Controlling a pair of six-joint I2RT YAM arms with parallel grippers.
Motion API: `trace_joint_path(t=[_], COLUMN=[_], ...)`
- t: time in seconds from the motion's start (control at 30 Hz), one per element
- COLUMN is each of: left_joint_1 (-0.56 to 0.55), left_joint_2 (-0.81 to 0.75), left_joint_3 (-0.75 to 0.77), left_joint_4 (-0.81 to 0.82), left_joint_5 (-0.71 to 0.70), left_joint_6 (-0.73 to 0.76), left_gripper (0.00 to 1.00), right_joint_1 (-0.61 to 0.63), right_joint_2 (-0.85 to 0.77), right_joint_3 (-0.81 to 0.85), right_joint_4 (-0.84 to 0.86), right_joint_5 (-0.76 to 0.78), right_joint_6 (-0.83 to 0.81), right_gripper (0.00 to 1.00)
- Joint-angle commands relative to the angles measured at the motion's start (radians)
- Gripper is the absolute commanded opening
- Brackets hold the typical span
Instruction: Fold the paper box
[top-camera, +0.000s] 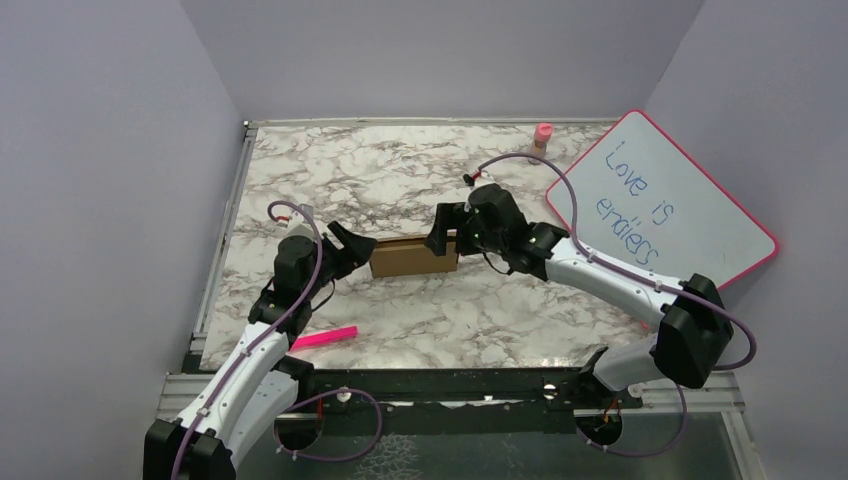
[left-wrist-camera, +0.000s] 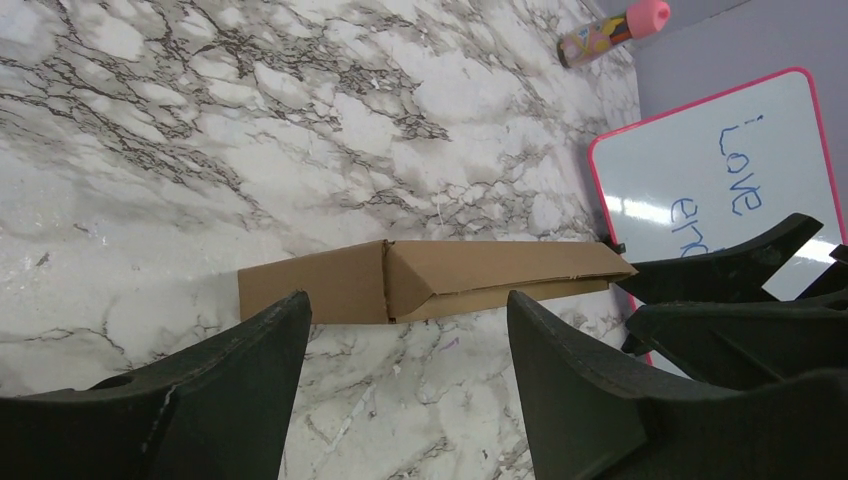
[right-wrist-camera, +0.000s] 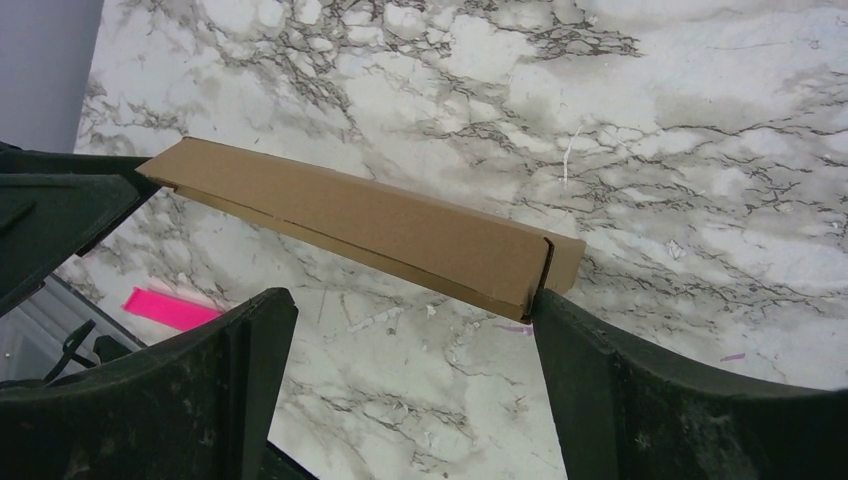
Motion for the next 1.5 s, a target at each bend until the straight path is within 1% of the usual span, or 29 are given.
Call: trace_joint_path(t=[0.0,0.2,0.37,0.43,0.5,0.57,0.67,0.7,0.83,1.0,1.17,1.47], left_joint_1=[0.007,0.009,0.011,0.016,0.022,0.033,0.052,0.060,0.089,0.122,0.132,0.139], left_joint_2=[-0.007,0.001,-0.008,-0.011,-0.007,-0.001,0.013,0.016,0.036,0.056,0.074,0.105], left_joint_3=[-0.003,-0.006,-0.004,-0.004,-0.009,-0.016,-0.026,-0.029,-0.046,-0.079,-0.098,-0.090], left_joint_4=[0.049,0.051,0.049,0.049,0.063,0.081,0.117,0.129,0.187,0.258,0.302,0.326], left_joint_5=[-0.021,-0.024,-0.036,-0.034,-0.020,0.002,0.045,0.059,0.127,0.188,0.222,0.252], left_joint_6=[-0.016,-0.011,-0.005,-0.003,-0.008,-0.021,-0.044,-0.052,-0.092,-0.139,-0.161,-0.167], left_gripper=[0.72,0.72,0.72,0.71,0.70,0.69,0.67,0.66,0.58,0.56,0.55,0.54], right_joint_1=[-0.001,-0.002,-0.006,-0.029,-0.071,-0.134,-0.244,-0.268,-0.315,-0.371,-0.428,-0.440], right_joint_2=[0.016,0.036,0.029,0.012,-0.013,-0.046,-0.076,-0.079,-0.063,-0.028,0.015,0.066], right_joint_3=[0.058,0.101,0.117,0.100,0.062,-0.010,-0.109,-0.132,-0.188,-0.268,-0.347,-0.348], right_joint_4=[-0.047,-0.081,-0.129,-0.120,-0.071,0.008,0.148,0.186,0.304,0.445,0.595,0.672], right_joint_5=[0.009,-0.002,0.088,0.070,0.000,-0.146,-0.378,-0.435,-0.582,-0.693,-0.784,-0.820], right_joint_6=[-0.027,-0.033,-0.025,-0.023,-0.010,0.011,0.087,0.107,0.151,0.247,0.338,0.392], right_gripper=[0.94,0.96,0.98,1.00,1.00,0.99,0.98,0.97,0.93,0.88,0.83,0.81])
